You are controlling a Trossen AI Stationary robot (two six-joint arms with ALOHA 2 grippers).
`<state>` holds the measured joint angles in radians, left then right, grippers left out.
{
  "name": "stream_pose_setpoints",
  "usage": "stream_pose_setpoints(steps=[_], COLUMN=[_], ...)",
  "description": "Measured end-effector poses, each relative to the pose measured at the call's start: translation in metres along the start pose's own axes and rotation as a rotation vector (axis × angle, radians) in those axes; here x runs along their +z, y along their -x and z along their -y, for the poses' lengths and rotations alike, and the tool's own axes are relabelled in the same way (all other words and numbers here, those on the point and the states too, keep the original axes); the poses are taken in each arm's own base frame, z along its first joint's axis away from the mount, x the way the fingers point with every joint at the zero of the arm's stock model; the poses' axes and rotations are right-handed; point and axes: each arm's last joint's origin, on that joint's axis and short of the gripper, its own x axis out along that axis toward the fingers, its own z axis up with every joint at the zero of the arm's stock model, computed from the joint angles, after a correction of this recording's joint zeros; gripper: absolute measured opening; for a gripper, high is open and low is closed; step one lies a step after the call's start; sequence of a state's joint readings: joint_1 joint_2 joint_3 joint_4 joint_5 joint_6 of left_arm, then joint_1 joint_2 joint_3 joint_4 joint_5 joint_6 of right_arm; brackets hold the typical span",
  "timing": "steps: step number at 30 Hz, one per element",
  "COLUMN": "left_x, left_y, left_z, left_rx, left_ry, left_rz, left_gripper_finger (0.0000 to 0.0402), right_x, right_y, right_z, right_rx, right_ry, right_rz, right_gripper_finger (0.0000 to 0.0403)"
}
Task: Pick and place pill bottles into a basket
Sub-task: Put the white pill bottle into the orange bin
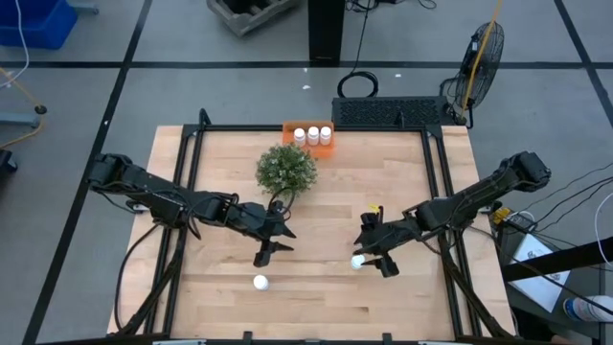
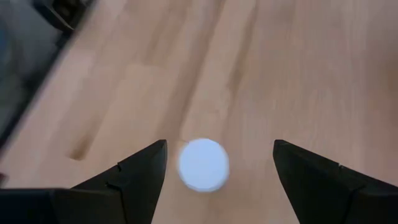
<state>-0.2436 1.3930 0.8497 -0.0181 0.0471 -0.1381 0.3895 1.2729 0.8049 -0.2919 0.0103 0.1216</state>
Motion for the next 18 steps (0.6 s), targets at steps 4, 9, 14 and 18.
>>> stream_pose_setpoints(steps=[4,9,14,18], left_x=[0.0,-0.001,-0.001,-0.001], left_y=[0.0,0.0,0.0,0.0], left_z=[0.0,0.0,0.0,0.0], left_rx=[0.0,0.001,0.001,0.0], left_ry=[0.002,-0.001,-0.002,-0.003], left_rz=[-0.004,-0.008,-0.009,-0.009], left_gripper_finger=[0.0173,0.0173,0.0173,0.0173], right_x=[0.005,0.007,0.005,0.003], right_y=[-0.009,-0.02,-0.025,-0.03], right_z=[-0.008,-0.013,-0.013,-0.013], right_rx=[-0.036,-0.028,-0.038,-0.032], right_ry=[0.061,0.083,0.067,0.068], right_rz=[-0.091,-0.135,-0.15,-0.171], right_gripper_finger=[0.0283,0.0283,0.0283,0.0283])
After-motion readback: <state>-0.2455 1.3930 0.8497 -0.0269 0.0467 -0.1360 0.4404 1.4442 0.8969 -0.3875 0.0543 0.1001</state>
